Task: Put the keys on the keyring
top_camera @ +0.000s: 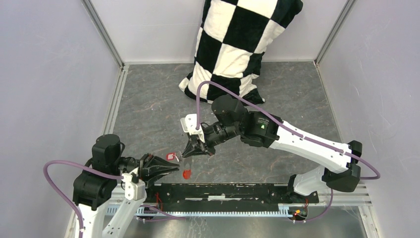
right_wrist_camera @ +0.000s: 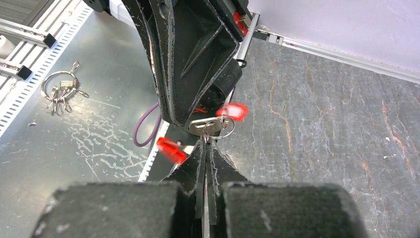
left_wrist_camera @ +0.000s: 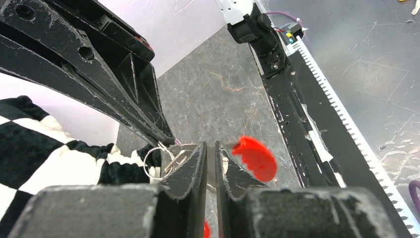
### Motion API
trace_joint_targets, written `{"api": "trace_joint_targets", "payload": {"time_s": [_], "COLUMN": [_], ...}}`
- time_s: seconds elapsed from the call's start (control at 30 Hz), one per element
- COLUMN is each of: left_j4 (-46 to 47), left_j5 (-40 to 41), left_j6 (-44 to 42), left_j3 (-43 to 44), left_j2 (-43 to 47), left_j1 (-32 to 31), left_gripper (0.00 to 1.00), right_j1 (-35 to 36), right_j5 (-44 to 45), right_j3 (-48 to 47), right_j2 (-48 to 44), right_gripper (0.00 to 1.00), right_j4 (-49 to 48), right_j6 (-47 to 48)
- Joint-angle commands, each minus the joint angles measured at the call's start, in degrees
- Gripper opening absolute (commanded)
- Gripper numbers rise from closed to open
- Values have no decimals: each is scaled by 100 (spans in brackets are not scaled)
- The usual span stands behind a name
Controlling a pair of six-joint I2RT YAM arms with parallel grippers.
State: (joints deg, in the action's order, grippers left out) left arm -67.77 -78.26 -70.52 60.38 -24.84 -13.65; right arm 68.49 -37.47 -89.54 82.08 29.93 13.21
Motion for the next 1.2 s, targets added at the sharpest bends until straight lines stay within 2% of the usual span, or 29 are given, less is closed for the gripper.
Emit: {"api": "trace_joint_targets", "payload": {"time_s": [0.0, 0.07, 0.13, 0.2, 0.37, 0.7, 0.83, 1.1, 1.17], "left_j4": [-96, -121, 19, 301, 1315, 1350, 1354, 1354, 1354], "left_j5": [34, 114, 208, 301, 450, 625, 572, 510, 494], "left_j6": [-192, -329, -355, -182, 597, 400, 252, 88, 87], "left_j3": [31, 72, 68, -16, -401, -543, -590, -709, -720], "left_j2": [-70, -137, -119, -10, 466, 617, 678, 882, 893], "left_j1": [-24, -24, -17, -15, -15, 83, 172, 279, 288], "left_gripper": [17, 19, 32, 38, 39, 39, 34, 4, 2], "right_j1": [-23, -21, -22, -20, -19, -21, -20, -22, -20], "right_j5": [-49, -50, -52, -41, -138, -299, -334, -323, -333], "right_j3": [67, 83, 109, 183, 396, 446, 438, 514, 566], "right_j2": [-202, -215, -229, -261, -323, -276, -220, -245, -266], "right_gripper": [0, 0, 0, 0, 0, 0, 0, 0, 0], "right_j4": [-474, -476, -487, -522, -725, -918, -951, -1082, -1180], "right_j6": [-139, -135, -135, -143, -272, -450, -519, -620, -701]}}
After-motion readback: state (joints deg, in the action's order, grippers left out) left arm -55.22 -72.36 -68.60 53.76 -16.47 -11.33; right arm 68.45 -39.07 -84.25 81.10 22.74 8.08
